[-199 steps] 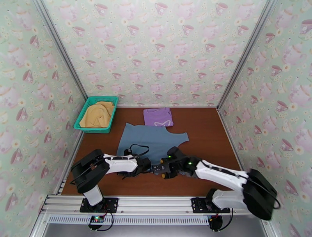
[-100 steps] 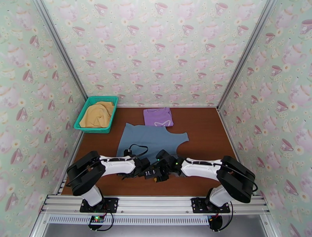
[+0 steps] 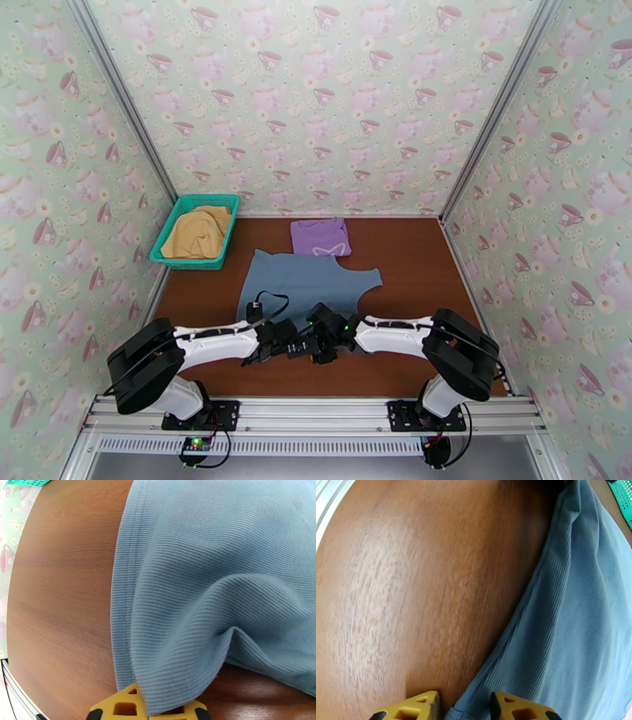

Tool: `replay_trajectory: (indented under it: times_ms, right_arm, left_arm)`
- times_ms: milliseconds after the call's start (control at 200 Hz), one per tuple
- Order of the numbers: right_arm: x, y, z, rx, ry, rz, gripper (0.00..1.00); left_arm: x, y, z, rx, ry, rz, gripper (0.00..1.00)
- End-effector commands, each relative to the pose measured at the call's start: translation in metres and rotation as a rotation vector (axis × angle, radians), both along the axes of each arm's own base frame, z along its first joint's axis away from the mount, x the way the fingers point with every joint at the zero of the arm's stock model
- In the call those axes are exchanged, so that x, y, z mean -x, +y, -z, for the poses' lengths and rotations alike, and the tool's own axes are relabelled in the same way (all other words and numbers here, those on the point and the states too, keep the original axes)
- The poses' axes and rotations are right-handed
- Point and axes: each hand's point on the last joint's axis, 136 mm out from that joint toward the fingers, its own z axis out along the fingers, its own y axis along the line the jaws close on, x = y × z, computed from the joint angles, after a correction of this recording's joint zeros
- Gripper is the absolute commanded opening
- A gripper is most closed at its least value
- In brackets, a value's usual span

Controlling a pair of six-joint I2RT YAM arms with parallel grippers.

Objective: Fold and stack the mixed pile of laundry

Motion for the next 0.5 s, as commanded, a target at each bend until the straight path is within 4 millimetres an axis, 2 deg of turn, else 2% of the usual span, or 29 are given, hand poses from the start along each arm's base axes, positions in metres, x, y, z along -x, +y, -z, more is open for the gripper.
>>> replay_trajectory:
  times_ms: [0,120,155,210,300,396,496]
  right_arm:
    - [-0.014,-0.01,-0.003,0.037,-0.036,0.087,0.41]
    - [-0.013,-0.011,0.004,0.058,-0.02,0.089,0.41]
    - [-0.013,-0.012,0.007,0.073,-0.013,0.087,0.37]
    - [-0.012,-0.014,0.01,0.094,-0.003,0.082,0.26]
    - [-0.013,-0.017,0.011,0.115,-0.005,0.08,0.0]
    - [-0.012,-0.017,0.004,0.098,-0.013,0.072,0.0]
    - [-0.007,-0.016,-0.016,0.038,-0.019,0.067,0.0]
  left_arm:
    - [0.009,0.002,0.005,-0.014,0.039,0.007,0.0]
    - [0.011,0.004,0.006,-0.022,0.054,0.004,0.0]
    - [0.012,0.005,0.006,-0.023,0.055,0.002,0.0]
    - [0.013,0.006,0.004,-0.026,0.059,0.001,0.0]
    - [0.015,0.008,0.001,-0.03,0.061,-0.001,0.02]
    - [0.016,0.011,-0.004,-0.038,0.062,-0.006,0.04]
    - [0.018,0.014,-0.009,-0.051,0.07,-0.011,0.03]
